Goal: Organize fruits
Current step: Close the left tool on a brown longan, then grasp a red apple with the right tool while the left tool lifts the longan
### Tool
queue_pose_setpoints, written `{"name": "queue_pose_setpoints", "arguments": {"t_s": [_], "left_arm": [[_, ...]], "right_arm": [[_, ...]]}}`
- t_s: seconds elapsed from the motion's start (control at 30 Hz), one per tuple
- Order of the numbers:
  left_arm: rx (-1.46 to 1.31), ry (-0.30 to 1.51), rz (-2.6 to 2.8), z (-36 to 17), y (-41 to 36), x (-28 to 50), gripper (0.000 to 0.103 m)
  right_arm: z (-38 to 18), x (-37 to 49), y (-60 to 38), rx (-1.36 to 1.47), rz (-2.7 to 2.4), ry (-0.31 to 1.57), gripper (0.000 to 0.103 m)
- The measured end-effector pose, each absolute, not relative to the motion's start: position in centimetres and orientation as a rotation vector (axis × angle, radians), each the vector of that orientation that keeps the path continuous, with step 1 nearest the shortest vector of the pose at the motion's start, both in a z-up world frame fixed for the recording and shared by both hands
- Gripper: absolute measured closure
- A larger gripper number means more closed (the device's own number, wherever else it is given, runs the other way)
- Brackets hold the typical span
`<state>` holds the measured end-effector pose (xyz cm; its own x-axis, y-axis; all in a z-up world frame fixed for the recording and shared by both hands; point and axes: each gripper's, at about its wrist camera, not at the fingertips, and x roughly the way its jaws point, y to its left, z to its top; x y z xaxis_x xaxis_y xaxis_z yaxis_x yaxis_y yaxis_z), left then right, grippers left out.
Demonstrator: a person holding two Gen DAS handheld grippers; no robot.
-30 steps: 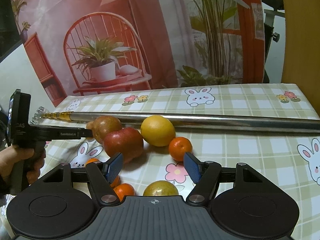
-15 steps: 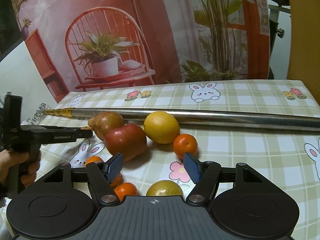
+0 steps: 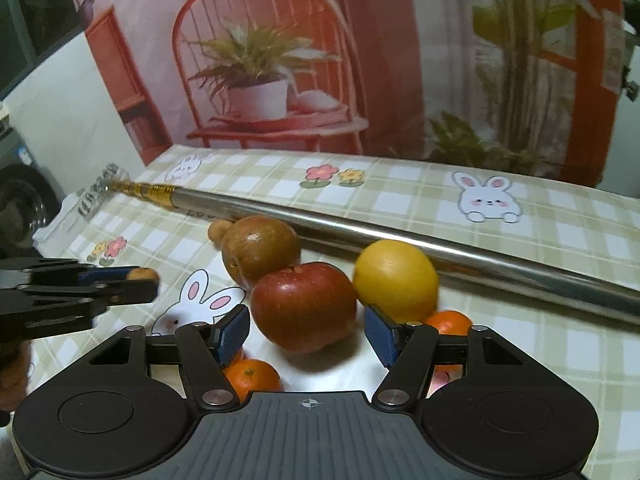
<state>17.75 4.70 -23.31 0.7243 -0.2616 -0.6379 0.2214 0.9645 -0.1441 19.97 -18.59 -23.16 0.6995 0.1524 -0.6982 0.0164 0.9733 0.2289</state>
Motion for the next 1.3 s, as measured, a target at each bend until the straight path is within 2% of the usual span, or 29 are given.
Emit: {"name": "queue_pose_setpoints", "arguments": {"t_s": [0.6,0.7,1.03,1.2,1.3], "left_arm": [[-0.084,0.68,-0.303,-22.8,5.0,14.6,0.075],[-0.083,0.684,-0.301,-22.9,5.1,14.4,0.075],[-0.092,0.693,-0.299,-22.9,5.4,13.9,0.075],[-0.094,0.697,-0.298,-23.1,5.4,14.1,0.075],[-0.1,0.698,-0.299,-23.1,5.4,14.0,0.075]], "right_arm": [[-23.7,22.9,-16.1,0.091,0.085,0.855,0.035],[-23.7,22.7,-15.6,0.06,0.064,0.851,0.038],[-23.6,19.7,-16.6,0.13,0.037,0.846,0.042],[-23.7,17.9,-18.6,0.225,0.031,0.855,0.053],[-23.8,17.8,-19.0,0.228,0.019,0.861,0.051]]}}
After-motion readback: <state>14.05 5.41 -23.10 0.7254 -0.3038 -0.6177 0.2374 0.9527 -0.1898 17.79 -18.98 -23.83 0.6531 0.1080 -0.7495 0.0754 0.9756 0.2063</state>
